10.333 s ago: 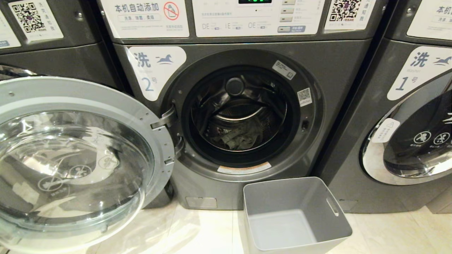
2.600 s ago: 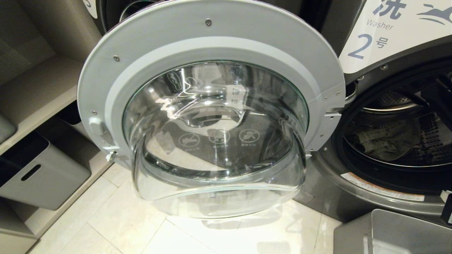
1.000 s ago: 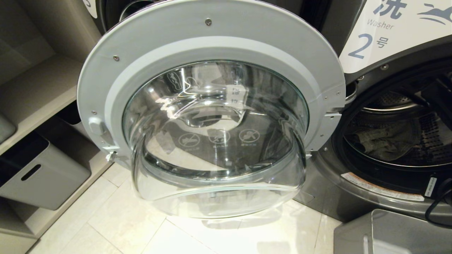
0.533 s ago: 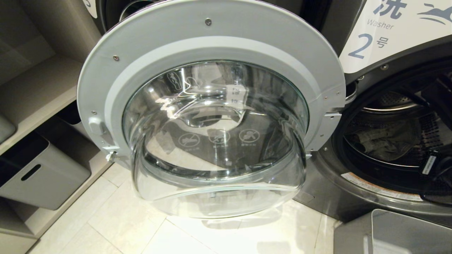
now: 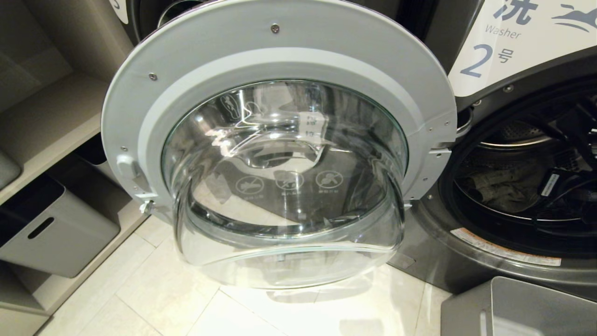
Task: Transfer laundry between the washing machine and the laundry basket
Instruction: Pick a cloth and place it into the basket
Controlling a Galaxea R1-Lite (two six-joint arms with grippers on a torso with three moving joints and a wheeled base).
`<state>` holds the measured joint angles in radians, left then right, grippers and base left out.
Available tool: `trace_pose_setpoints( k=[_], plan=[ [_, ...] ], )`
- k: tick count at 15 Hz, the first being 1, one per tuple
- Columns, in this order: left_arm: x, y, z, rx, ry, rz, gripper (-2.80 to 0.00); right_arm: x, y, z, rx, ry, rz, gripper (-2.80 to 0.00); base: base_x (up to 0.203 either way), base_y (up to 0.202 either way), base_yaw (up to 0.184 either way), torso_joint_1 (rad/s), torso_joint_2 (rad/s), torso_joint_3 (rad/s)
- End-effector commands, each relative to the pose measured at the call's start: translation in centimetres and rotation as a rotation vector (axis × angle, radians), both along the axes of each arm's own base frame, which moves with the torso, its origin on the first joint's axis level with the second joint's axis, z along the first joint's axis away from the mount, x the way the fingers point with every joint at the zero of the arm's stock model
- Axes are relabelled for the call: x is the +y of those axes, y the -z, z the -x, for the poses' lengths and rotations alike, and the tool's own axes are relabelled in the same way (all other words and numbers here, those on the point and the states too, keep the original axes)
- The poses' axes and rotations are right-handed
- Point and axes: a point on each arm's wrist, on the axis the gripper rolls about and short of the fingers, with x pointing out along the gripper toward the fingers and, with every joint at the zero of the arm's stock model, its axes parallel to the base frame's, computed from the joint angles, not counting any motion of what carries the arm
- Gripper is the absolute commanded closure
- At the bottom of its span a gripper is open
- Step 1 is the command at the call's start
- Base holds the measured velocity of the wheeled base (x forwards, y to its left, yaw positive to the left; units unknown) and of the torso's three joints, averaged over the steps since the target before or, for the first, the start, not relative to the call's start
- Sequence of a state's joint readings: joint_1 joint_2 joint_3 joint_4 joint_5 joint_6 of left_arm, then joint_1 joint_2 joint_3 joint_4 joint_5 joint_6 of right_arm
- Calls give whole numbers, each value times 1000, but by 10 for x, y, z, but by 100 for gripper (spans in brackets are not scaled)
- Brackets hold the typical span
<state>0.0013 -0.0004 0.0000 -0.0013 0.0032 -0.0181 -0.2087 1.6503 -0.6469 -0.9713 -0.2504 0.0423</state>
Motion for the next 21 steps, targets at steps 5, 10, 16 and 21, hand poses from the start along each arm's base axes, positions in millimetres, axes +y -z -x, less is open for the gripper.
trace_pose_setpoints(
  k=[5,10,16,21],
  plan=[
    [0,0,0,-1,0,0,0,-13,12,-59,-2,0,3,0,0,0,0,0,0,0],
    [0,0,0,-1,0,0,0,-36,49,-90,47,70,76,0,0,0,0,0,0,0],
    [0,0,0,-1,0,0,0,-75,74,-95,4,177,205,0,0,0,0,0,0,0],
    [0,0,0,-1,0,0,0,-77,74,-95,-14,163,157,-280,0,0,0,0,0,0]
  ],
)
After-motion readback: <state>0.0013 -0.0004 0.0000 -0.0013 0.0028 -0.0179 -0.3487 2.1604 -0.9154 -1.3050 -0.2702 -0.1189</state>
